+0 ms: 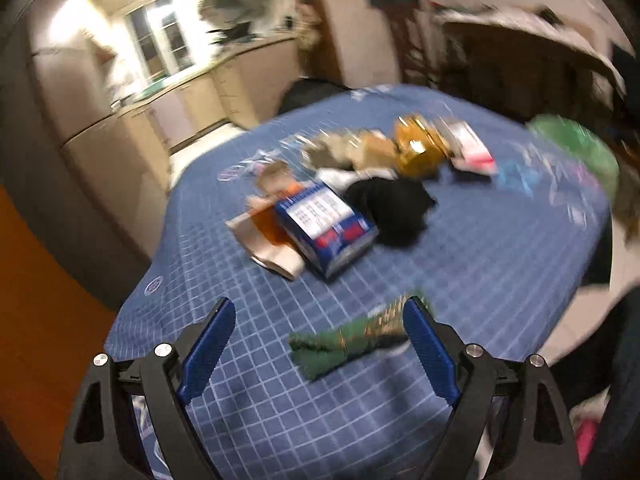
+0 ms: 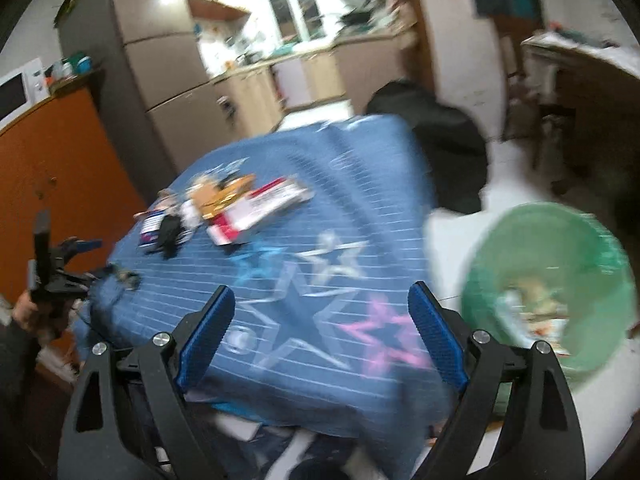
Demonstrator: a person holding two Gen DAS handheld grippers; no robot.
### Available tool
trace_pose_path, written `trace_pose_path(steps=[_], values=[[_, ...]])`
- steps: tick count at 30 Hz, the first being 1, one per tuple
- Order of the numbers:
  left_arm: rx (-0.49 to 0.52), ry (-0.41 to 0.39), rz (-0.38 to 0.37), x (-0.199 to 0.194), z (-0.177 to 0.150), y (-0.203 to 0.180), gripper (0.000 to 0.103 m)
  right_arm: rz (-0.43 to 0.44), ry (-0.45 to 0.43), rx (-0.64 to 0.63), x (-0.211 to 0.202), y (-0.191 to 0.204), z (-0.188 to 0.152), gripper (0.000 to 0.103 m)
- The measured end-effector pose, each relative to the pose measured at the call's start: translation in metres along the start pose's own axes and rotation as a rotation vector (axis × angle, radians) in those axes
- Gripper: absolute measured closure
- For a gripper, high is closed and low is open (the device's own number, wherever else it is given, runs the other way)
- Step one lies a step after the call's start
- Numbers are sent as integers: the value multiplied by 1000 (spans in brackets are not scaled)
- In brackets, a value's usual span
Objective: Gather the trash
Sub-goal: 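Return both tools to the bed and grasp the green scrub pad with left gripper, then grasp the yellow sponge with the right gripper while left gripper holds scrub pad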
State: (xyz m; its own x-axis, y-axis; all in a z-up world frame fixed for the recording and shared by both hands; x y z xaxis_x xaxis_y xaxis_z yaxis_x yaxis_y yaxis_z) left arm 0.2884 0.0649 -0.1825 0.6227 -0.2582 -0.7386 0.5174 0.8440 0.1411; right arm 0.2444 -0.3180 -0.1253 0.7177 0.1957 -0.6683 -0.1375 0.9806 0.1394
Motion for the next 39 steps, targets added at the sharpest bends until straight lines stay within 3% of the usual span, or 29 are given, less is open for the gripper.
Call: trace_pose_path(steps=[2,6,9,10,14,20,24,28,32,34,39], values=[[66,28,-20,12,-4,-5,18,72,58,20,23,22,3,18],[141,53,-71,31,-11,-14,22,109,140,40,64,53,13,18],[132,45,-134,38,-10,-21,41,134,171,37,86,75,24,21],[116,43,-155,39,-11,-23,57,140,178,35,90,80,26,24],[79,48,-159,38,-12,-27,70,137,191,23,110,103,41,29],[-42,9,-153,27,-11,-16,76,165,122,-125,100,161,58,41],[-173,-30,-140,20,-12,6,77,217,134,-243,100,203,50,49],[-258,-34,-129,20,-18,23,78,225,132,-273,116,226,61,57],[-315,-31,-120,23,-23,35,82,158,139,-299,145,227,82,57],[-325,-35,-127,24,-22,37,82,84,143,-346,161,224,87,57],[-311,-43,-153,24,-15,31,82,7,197,-452,195,220,85,46]])
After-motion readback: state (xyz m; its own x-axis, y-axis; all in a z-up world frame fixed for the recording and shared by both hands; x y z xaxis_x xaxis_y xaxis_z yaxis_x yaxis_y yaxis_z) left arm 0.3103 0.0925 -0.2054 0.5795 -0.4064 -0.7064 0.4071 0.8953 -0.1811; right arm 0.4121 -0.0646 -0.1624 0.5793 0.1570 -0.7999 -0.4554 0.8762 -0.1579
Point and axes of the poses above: each gripper's, at about its wrist camera, not at the fingertips, and x roughly the way its jaws point, y to its left, z to its top, the point moved 10 cm from there along x, roughly the way its jaws point, and after that the axes turned 11 degrees about -z, right-handed, at the moved point
